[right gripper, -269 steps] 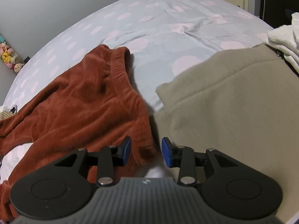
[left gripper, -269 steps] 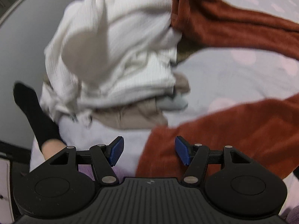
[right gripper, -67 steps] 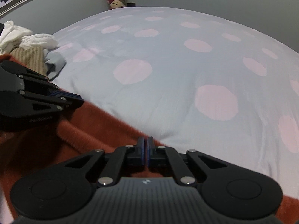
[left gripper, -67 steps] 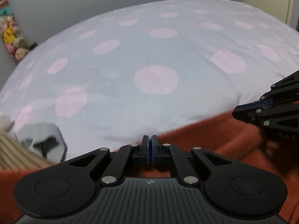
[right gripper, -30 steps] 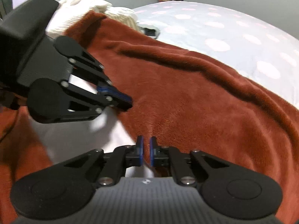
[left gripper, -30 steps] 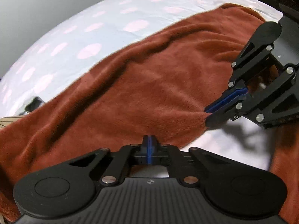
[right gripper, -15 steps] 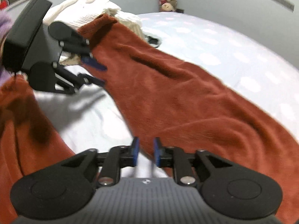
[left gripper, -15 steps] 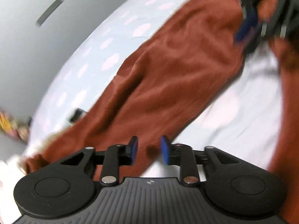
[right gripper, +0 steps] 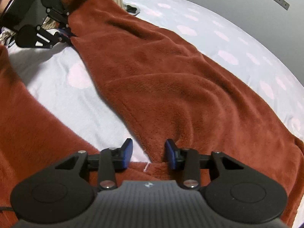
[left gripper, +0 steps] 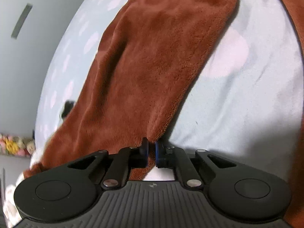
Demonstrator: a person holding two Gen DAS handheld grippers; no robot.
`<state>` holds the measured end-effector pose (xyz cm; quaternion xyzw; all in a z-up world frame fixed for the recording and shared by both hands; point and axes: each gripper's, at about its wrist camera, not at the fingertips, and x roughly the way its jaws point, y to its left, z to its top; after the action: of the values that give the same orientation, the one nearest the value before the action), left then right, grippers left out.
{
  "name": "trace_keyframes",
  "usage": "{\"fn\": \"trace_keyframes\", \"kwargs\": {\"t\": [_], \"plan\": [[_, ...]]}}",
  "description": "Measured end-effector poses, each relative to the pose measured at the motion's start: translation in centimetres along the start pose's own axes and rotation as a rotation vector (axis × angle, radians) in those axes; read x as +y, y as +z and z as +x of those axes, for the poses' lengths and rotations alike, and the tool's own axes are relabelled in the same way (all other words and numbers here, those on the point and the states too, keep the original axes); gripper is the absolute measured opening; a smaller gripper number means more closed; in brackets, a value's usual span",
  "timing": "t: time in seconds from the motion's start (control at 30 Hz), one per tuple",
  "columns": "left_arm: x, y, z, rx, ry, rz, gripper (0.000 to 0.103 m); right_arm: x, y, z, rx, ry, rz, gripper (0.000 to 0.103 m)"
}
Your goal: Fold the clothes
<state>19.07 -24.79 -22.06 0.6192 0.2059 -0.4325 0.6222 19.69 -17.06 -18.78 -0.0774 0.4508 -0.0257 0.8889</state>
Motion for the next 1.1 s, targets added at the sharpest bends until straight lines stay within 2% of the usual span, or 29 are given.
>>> {"fn": "trace_keyframes", "kwargs": {"t": [0.13,0.27,0.37,0.4,0.47,0.5,0.57,0.7,0.83,0.97,1.0,1.1], "plan": [[1.0,-0.2,-0.7,0.024,-0.049,-0.064,0.005,-0.3,-0.6,-0.6,0.004,0.02,0.043,0.042],[1.9,-0.8,-1.5,0.072,-0.046,-0.159,0.01,-0.1,-0.7,-1.4,0.003,0.015,0.053,0.042],[3.0,-2.3,-3.1,0.038,0.001,-0.276,0.013,0.1,-0.8,-2.1,-0.02,0.003,0.079,0.041],[3.4,-2.9,-3.7,0.025,0.027,-0.307,0.022,0.0,-1.0,-2.6,-0.038,-0.004,0.104,0.042],[4.3,-4.0,-4.7,-0.002,0.078,-0.367,0.031,-0.1,-1.4,-3.5,-0.074,-0.018,0.155,0.042],[4.7,-4.6,-5.2,-0.015,0.104,-0.397,0.031,-0.2,-1.7,-4.0,-0.092,-0.025,0.18,0.042],[5.9,-5.5,-5.5,-0.017,0.131,-0.455,0.031,0.0,-2.0,-4.6,-0.116,-0.038,0.204,0.042],[8.9,-6.4,-4.1,-0.011,0.118,-0.585,0.027,0.6,-2.2,-5.3,-0.13,-0.05,0.205,0.047],[11.7,-7.5,-1.6,0.052,0.15,-0.678,0.02,0.6,-2.7,-5.9,-0.124,-0.07,0.221,0.048],[13.4,-9.6,0.2,0.145,0.175,-0.721,0.013,0.5,-3.4,-6.0,-0.105,-0.086,0.239,0.049],[13.6,-10.0,0.5,0.155,0.171,-0.725,0.01,0.5,-3.5,-6.0,-0.101,-0.088,0.241,0.05],[13.8,-10.5,0.1,0.145,0.16,-0.743,0.008,0.5,-3.7,-5.9,-0.087,-0.09,0.245,0.05]]}}
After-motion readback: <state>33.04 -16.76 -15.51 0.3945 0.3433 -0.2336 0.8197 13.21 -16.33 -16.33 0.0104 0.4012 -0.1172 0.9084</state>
